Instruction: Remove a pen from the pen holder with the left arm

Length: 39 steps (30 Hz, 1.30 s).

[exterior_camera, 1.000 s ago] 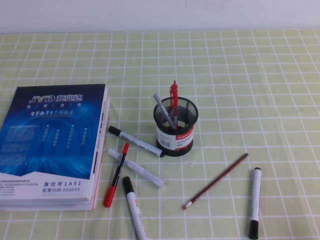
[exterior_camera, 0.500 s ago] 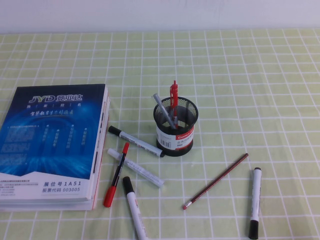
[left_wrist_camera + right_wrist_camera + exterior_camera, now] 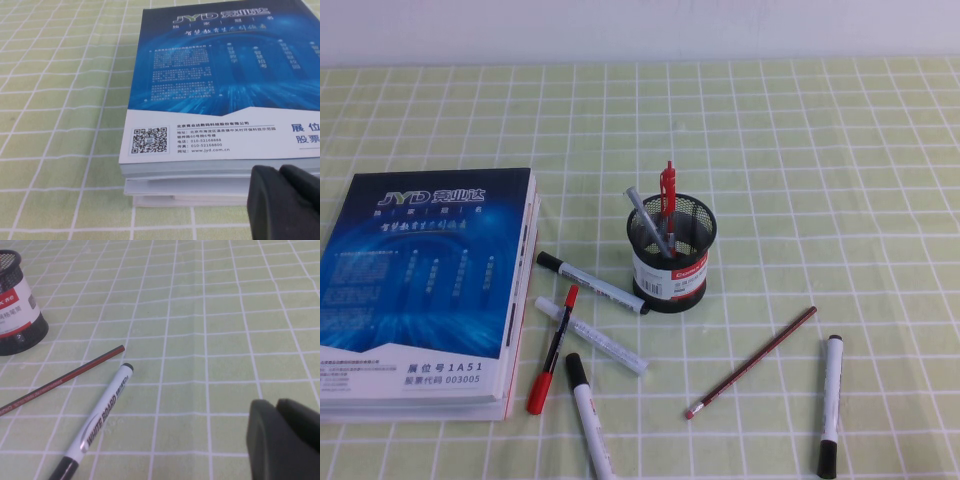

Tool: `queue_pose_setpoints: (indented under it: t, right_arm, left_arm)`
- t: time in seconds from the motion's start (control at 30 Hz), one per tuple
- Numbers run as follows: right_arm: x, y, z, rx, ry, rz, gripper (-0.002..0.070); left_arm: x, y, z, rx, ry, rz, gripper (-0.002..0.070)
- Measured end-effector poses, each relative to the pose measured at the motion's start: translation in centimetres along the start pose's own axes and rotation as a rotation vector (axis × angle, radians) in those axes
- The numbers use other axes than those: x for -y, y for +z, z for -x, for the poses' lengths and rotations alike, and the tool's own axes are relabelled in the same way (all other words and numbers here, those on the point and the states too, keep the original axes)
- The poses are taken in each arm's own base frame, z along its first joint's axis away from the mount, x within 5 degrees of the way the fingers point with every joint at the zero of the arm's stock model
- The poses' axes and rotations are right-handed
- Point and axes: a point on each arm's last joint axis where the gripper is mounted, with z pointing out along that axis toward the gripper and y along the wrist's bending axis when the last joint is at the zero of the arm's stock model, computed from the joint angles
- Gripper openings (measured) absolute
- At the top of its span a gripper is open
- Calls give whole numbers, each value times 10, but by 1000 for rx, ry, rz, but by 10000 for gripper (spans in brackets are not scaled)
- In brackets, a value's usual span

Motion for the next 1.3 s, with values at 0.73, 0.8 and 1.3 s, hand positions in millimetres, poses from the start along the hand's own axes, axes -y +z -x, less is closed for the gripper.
queue_pose_setpoints:
  t: [0.73, 0.8, 1.3]
  right_arm:
    - [0, 0, 0, 0, 0, 0, -15]
    - [0, 0, 0, 0, 0, 0, -15]
    - [0, 0, 0, 0, 0, 0, -15]
  left_arm:
    - [0, 0, 5, 53, -2, 4, -3]
    - [0, 0, 6, 63, -4, 5, -3]
    - [-3, -9, 38, 437, -110, 11, -3]
